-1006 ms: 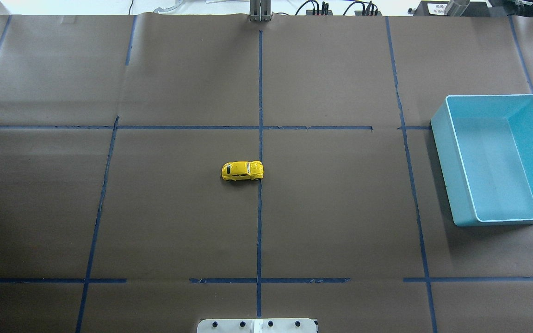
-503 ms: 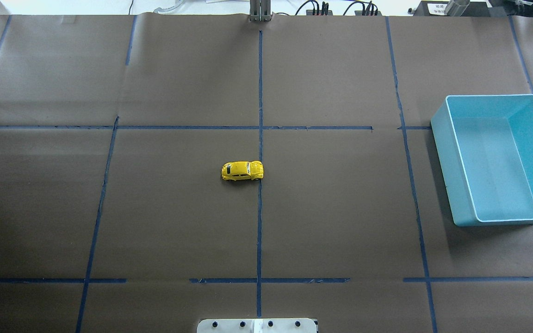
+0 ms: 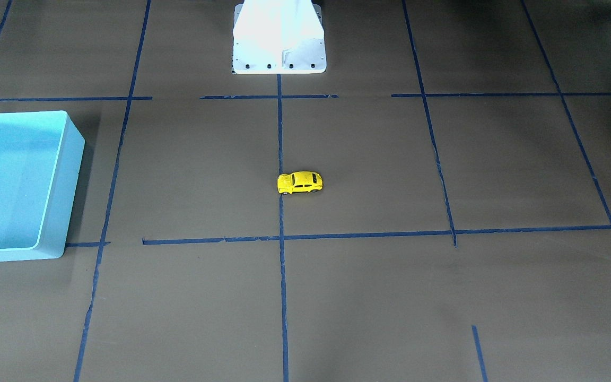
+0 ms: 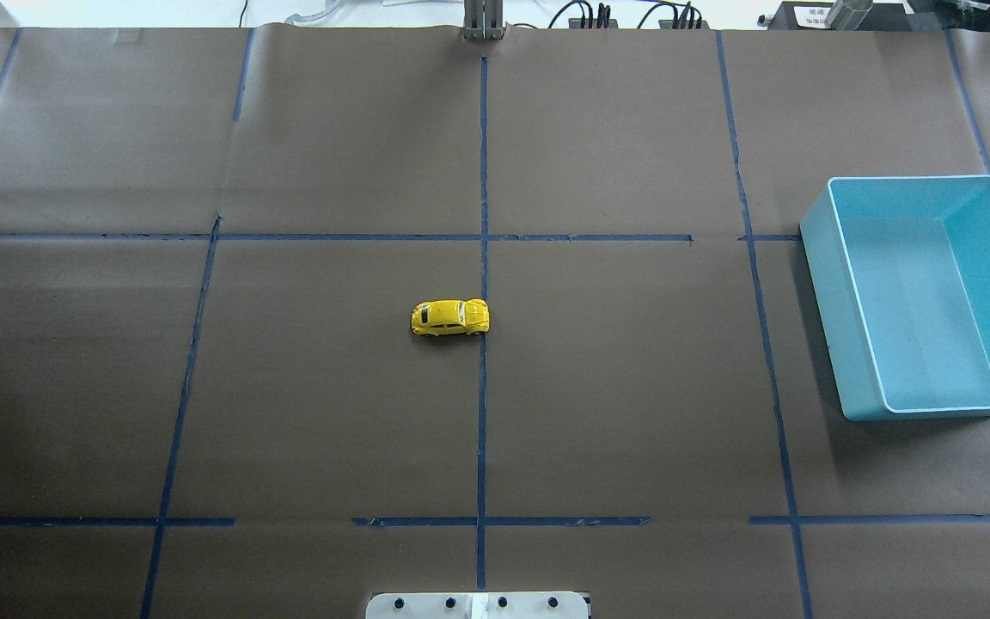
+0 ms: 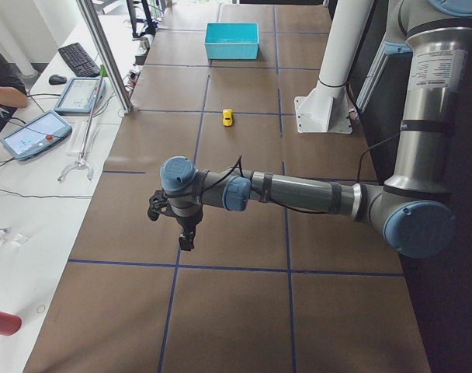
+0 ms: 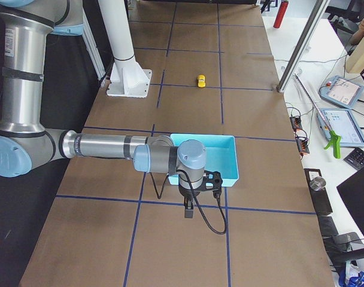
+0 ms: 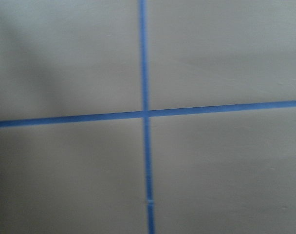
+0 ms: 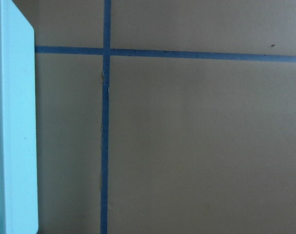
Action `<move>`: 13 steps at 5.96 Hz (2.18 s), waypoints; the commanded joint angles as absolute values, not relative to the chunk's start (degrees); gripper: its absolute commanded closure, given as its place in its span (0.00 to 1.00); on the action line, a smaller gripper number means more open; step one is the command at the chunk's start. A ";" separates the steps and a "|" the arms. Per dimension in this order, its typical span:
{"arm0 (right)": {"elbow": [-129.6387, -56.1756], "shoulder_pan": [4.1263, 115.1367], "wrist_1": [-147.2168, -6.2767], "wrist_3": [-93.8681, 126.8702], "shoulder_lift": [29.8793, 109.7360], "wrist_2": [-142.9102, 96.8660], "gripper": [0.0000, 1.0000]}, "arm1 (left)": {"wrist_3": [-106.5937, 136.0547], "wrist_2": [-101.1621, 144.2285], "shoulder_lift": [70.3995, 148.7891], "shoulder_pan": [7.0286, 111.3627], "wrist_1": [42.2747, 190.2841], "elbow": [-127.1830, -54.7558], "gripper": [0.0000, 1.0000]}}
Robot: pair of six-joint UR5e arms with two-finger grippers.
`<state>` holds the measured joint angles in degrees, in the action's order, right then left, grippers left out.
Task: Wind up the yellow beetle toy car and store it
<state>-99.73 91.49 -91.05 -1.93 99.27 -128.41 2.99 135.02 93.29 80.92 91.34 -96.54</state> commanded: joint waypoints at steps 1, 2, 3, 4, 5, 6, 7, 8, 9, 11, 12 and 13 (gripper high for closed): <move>-99.67 91.49 -90.97 -1.93 99.32 -128.41 0.00 | 2.99 135.09 94.92 71.26 91.32 -104.88 0.00; -99.75 91.49 -90.97 -1.93 99.32 -128.41 0.00 | 2.99 134.65 95.70 63.36 91.06 -109.47 0.00; -99.76 91.49 -90.97 -1.93 99.32 -128.41 0.00 | 2.90 135.00 99.80 60.15 90.88 -110.21 0.00; -99.76 91.49 -90.97 -1.93 99.32 -128.41 0.00 | 2.90 134.91 103.50 56.20 90.70 -111.35 0.00; -99.76 91.49 -90.97 -1.93 99.32 -128.41 0.00 | 2.90 134.74 108.76 50.94 90.62 -111.53 0.00; -99.76 91.49 -90.97 -1.93 99.32 -128.41 0.00 | 2.64 134.56 113.94 43.75 90.79 -111.53 0.00; -99.76 91.49 -90.97 -1.93 99.32 -128.41 0.00 | 2.55 133.78 118.43 39.07 90.79 -110.40 0.00; -99.76 91.49 -91.05 -1.93 99.32 -128.41 0.00 | 2.55 126.90 122.13 34.76 90.62 -110.22 0.00; -99.84 91.49 -91.05 -1.93 99.40 -128.41 0.00 | 2.46 125.17 128.95 32.98 90.44 -104.91 0.00; -99.76 91.49 -90.97 -1.93 99.32 -128.41 0.00 | 2.29 124.90 143.13 32.70 81.03 -93.46 0.00; -99.76 91.49 -90.97 -1.93 99.40 -128.41 0.00 | -2.59 121.24 145.09 32.61 75.73 -93.34 0.00; -99.84 91.49 -90.97 -1.93 99.40 -128.41 0.00 | -18.82 118.24 145.54 32.52 71.41 -92.38 0.00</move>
<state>-99.77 91.49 -90.97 -1.93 99.38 -128.41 -5.87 121.33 144.24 32.63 76.37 -93.46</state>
